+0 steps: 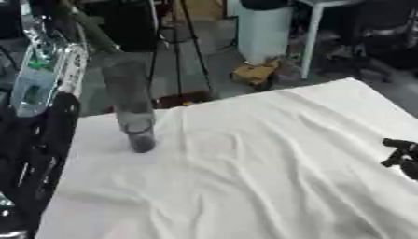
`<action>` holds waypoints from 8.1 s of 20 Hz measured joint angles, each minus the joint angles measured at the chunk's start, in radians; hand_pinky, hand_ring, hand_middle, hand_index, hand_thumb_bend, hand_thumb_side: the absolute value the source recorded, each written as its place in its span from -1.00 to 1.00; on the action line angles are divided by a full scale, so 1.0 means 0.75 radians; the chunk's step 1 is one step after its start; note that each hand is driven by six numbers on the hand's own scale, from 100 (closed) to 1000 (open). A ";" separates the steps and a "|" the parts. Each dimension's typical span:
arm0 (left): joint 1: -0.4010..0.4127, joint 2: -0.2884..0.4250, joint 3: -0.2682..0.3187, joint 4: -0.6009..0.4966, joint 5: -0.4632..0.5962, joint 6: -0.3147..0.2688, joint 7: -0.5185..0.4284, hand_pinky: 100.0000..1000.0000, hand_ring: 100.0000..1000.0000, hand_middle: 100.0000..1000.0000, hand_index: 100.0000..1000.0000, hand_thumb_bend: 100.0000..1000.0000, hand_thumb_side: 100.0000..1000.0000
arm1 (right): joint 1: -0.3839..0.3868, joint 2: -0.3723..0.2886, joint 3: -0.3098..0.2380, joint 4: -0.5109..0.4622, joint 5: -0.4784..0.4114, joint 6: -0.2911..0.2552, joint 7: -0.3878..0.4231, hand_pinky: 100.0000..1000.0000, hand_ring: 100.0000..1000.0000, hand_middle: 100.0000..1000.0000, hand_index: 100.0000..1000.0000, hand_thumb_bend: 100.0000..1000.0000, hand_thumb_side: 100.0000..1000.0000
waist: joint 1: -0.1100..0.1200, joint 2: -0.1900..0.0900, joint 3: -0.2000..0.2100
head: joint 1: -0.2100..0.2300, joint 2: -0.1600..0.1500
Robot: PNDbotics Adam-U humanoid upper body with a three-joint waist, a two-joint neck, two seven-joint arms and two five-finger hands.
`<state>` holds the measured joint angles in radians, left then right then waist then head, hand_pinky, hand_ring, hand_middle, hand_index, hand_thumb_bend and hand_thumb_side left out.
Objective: Arrange flowers into the vase.
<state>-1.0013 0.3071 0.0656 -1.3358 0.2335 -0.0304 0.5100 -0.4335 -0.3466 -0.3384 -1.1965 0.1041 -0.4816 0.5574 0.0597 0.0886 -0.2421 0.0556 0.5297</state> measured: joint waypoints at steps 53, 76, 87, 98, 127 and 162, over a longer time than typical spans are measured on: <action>-0.024 0.011 -0.018 0.335 -0.405 -0.093 0.407 -1.00 -1.00 -1.00 -1.00 -0.49 -0.07 | 0.004 0.004 -0.008 -0.004 0.001 0.012 0.023 0.35 0.96 -0.18 0.65 0.27 0.43 | 0.041 0.026 -0.039 | 0.010 -0.052; -0.035 0.036 -0.025 0.504 -0.419 0.171 0.437 -1.00 -1.00 -1.00 -1.00 -0.12 -0.14 | 0.028 0.004 -0.013 -0.017 0.001 0.026 0.036 0.35 0.96 -0.18 0.64 0.25 0.45 | 0.057 0.026 -0.066 | 0.006 -0.062; -0.039 0.049 -0.025 0.554 -0.459 0.274 0.405 -1.00 -1.00 -1.00 -0.99 0.05 0.08 | 0.041 0.004 -0.017 -0.017 0.001 0.027 0.037 0.35 0.96 -0.18 0.64 0.25 0.44 | 0.057 0.025 -0.077 | 0.006 -0.063; -0.039 0.059 -0.025 0.556 -0.494 0.309 0.417 -0.78 -0.39 -0.78 -0.29 -0.18 0.24 | 0.047 0.004 -0.018 -0.017 0.001 0.027 0.036 0.35 0.96 -0.18 0.64 0.25 0.45 | 0.057 0.025 -0.077 | 0.005 -0.063; -0.051 0.095 -0.025 0.624 -0.674 0.519 0.205 -0.33 0.06 -0.29 0.22 -0.69 0.23 | 0.064 0.004 -0.025 -0.017 0.001 0.030 0.034 0.35 0.97 -0.19 0.64 0.24 0.45 | 0.057 0.021 -0.063 | -0.005 -0.062; -0.046 0.106 -0.037 0.670 -0.948 0.620 -0.017 0.08 0.40 0.06 0.48 0.28 0.17 | 0.074 0.004 -0.034 -0.018 0.013 0.039 0.036 0.34 0.96 -0.20 0.64 0.24 0.44 | 0.057 0.018 -0.051 | -0.018 -0.062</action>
<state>-1.0362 0.3867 0.0381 -0.8336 -0.4775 0.4347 0.4973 -0.3777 -0.3438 -0.3640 -1.2096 0.1139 -0.4520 0.5844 0.1022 0.1018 -0.2804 0.0421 0.4830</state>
